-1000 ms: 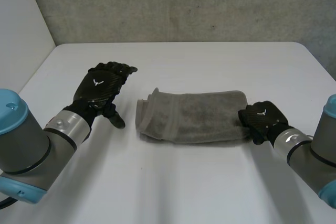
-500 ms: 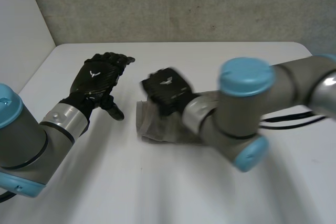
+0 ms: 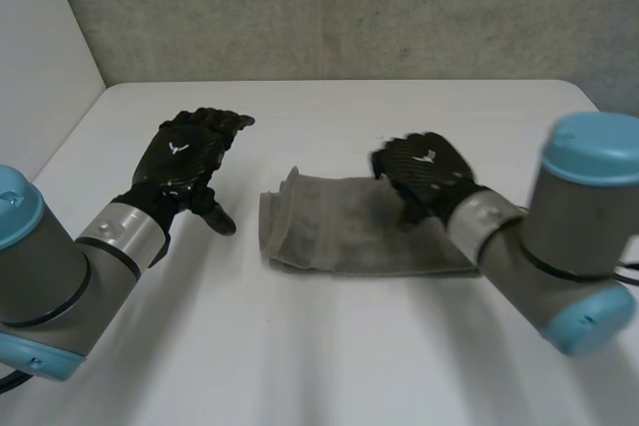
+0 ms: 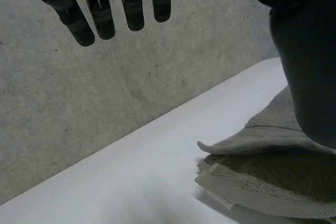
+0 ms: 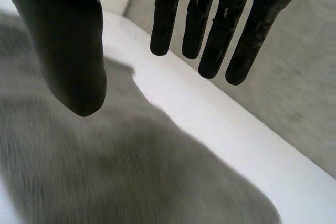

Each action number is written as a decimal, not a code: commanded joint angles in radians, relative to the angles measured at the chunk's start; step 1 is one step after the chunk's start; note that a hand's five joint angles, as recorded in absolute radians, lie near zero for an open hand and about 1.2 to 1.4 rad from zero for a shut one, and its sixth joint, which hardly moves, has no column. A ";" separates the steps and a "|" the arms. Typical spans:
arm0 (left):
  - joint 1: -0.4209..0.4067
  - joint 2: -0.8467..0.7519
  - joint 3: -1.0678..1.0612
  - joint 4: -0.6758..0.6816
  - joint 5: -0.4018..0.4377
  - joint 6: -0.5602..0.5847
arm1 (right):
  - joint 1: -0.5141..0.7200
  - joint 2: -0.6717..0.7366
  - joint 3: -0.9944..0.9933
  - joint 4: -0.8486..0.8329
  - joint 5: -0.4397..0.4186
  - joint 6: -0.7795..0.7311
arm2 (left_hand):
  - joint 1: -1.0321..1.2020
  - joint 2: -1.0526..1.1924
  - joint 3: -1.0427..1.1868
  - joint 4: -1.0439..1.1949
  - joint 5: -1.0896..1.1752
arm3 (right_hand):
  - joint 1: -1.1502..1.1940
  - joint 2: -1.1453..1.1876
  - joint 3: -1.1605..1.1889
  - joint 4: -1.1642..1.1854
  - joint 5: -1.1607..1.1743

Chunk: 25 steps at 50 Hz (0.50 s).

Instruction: Fold the towel.

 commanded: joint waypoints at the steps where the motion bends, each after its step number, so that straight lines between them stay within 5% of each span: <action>1: -0.002 -0.005 -0.002 0.000 0.000 -0.001 | -0.111 -0.025 0.179 -0.043 -0.009 -0.100 | -0.058 -0.057 -0.043 -0.054 -0.055 | -0.008 -0.022 -0.016 -0.014 0.015; 20: -0.009 -0.009 -0.022 0.022 0.002 0.000 | -0.210 0.047 0.277 -0.164 0.005 -0.210 | -0.058 -0.057 -0.043 -0.054 -0.055 | 0.206 0.192 0.198 0.200 0.229; 25: -0.010 -0.009 -0.025 0.025 0.002 0.000 | -0.213 0.073 0.263 -0.164 0.006 -0.221 | -0.055 -0.054 -0.040 -0.052 -0.053 | 0.720 0.706 0.712 0.714 0.743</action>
